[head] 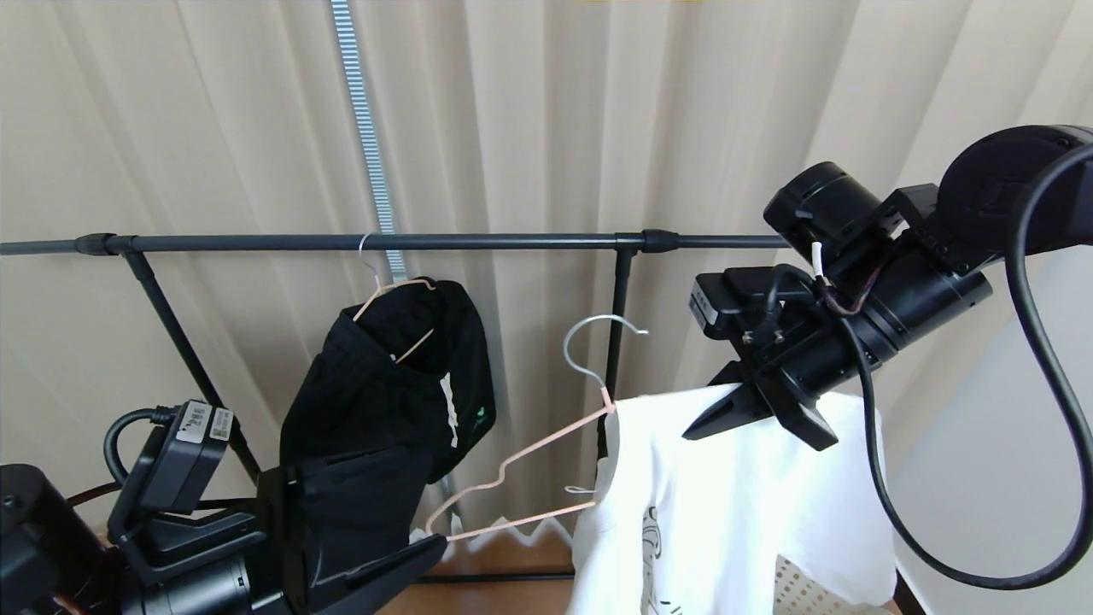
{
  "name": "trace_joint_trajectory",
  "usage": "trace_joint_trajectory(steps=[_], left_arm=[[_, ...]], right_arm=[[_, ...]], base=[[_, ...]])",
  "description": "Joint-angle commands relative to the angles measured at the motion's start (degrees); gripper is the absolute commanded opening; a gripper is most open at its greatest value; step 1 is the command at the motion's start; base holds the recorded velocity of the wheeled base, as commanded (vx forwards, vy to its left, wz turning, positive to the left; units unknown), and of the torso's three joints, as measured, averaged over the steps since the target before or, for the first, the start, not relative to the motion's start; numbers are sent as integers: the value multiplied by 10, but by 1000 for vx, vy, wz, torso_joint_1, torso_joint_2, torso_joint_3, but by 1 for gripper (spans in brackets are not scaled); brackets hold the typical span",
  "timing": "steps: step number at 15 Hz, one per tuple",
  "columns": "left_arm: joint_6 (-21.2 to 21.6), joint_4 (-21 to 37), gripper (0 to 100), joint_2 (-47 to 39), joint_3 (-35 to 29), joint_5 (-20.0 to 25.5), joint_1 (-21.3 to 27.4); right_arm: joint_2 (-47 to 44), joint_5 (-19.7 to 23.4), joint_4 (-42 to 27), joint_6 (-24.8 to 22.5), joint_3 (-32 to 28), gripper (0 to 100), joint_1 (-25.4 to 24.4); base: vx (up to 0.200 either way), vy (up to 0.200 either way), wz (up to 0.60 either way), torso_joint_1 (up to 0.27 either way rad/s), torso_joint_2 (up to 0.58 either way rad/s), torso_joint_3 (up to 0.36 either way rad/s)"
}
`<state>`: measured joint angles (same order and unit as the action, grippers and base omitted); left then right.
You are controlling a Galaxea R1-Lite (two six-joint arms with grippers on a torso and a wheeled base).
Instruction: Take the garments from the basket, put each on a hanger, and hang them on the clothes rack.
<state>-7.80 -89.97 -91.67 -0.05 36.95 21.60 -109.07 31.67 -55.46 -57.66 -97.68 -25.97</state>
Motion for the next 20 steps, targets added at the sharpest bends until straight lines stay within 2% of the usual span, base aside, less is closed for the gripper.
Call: trace_joint_trajectory(steps=[1,3,5,8,10,12,14,15,16,17,18,20], left_arm=[[-25,0,100,5,0,-18,-24],[-50,0,100,-4,0,-29,-31],[-53,0,100,-29,0,-31,-29],[-71,3,100,-93,0,-35,-5],[-88,3,100,-133,0,-72,25],[-118,1,100,-163,-20,-98,53],[-137,1,100,-170,-35,-99,59],[-137,1,100,-171,-37,-99,59],[-148,1,100,-179,-46,-100,59],[-157,1,100,-183,-48,-100,59],[-162,1,100,-188,-50,-100,59],[-172,1,100,-204,-64,-109,61]], right_arm=[[15,-40,9,3,-1,0,-1],[31,-118,38,10,4,0,-8],[44,-186,68,12,4,0,-15],[61,-252,118,47,17,0,-30],[83,-280,194,59,62,0,-35],[106,-289,291,104,123,0,-44],[143,-289,365,116,196,0,-45],[151,-288,378,116,213,0,-45],[185,-272,429,117,278,0,-44],[207,-240,465,115,319,0,-44],[218,-216,489,113,343,0,-44],[219,-210,508,113,360,0,-44]], base=[[0,0,0,0,0,0],[0,0,0,0,0,0],[0,0,0,0,0,0],[0,0,0,0,0,0],[0,0,0,0,0,0],[0,0,0,0,0,0],[0,0,0,0,0,0],[0,0,0,0,0,0],[0,0,0,0,0,0],[0,0,0,0,0,0],[0,0,0,0,0,0],[0,0,0,0,0,0]])
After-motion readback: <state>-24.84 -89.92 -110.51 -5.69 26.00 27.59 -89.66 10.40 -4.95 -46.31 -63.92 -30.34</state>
